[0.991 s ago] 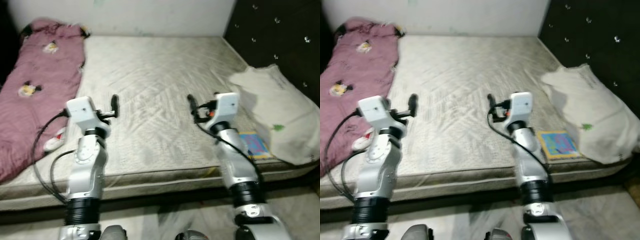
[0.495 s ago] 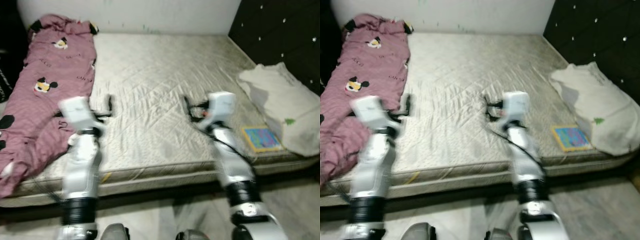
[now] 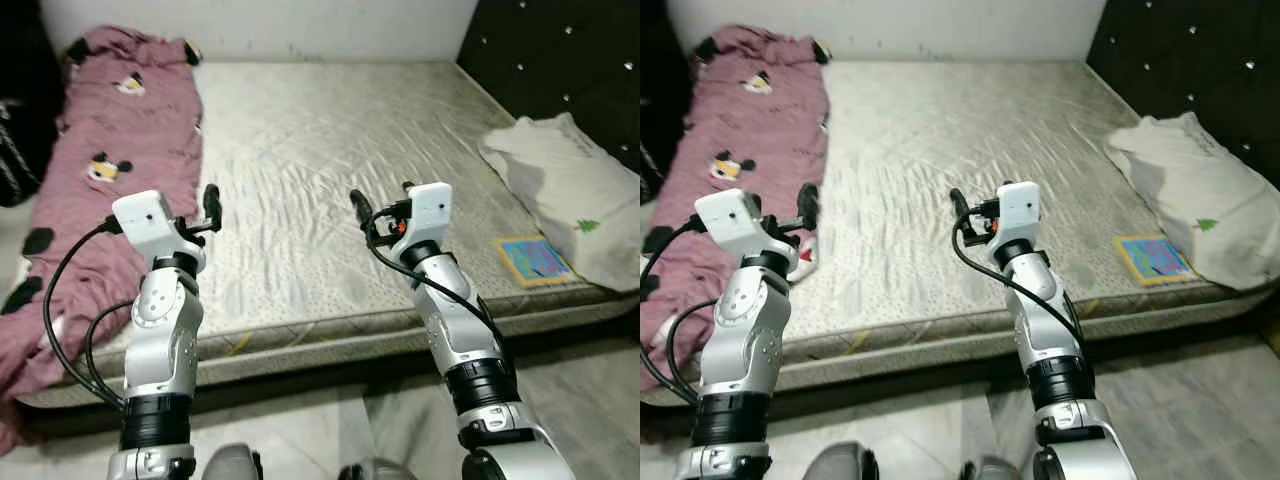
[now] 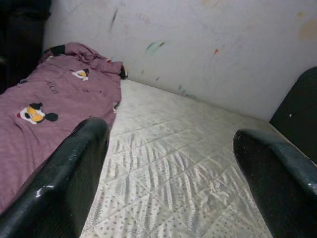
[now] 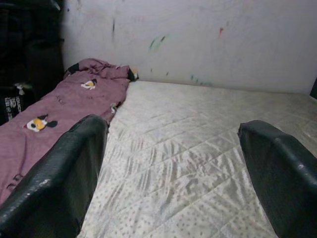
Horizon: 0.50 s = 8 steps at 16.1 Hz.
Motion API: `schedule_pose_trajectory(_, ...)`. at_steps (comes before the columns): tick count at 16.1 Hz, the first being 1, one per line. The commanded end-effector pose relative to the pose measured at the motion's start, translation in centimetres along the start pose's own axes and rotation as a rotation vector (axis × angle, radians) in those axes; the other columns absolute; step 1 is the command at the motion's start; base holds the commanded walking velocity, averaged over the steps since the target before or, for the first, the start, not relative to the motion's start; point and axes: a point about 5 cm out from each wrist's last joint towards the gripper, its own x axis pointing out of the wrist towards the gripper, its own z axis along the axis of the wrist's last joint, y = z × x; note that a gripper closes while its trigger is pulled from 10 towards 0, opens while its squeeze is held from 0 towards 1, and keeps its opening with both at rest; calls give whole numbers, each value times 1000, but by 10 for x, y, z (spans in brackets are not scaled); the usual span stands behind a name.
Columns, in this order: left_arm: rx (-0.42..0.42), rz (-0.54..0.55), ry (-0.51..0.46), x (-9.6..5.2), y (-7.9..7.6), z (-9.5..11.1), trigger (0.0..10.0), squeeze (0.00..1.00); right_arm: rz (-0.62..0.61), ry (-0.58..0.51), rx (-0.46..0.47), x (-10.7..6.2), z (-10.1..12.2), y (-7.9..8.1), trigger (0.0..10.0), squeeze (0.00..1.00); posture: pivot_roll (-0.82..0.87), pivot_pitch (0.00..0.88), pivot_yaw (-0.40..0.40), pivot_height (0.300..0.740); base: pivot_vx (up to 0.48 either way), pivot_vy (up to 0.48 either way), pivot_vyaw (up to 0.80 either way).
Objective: Clean up the room
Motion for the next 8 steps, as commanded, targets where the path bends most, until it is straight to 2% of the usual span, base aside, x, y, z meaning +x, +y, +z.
schedule_pose_trajectory(1,-10,-32,-18,1,-9,3,10000,0,-21,-14,-12,1,5,-8,10000,0,33,0,-53,740,349,0,0)
schedule_pose_trajectory(8,-8,-31,-15,1,-8,4,10000,0,-26,-15,-7,1,6,-8,10000,0,35,0,-52,740,352,0,0)
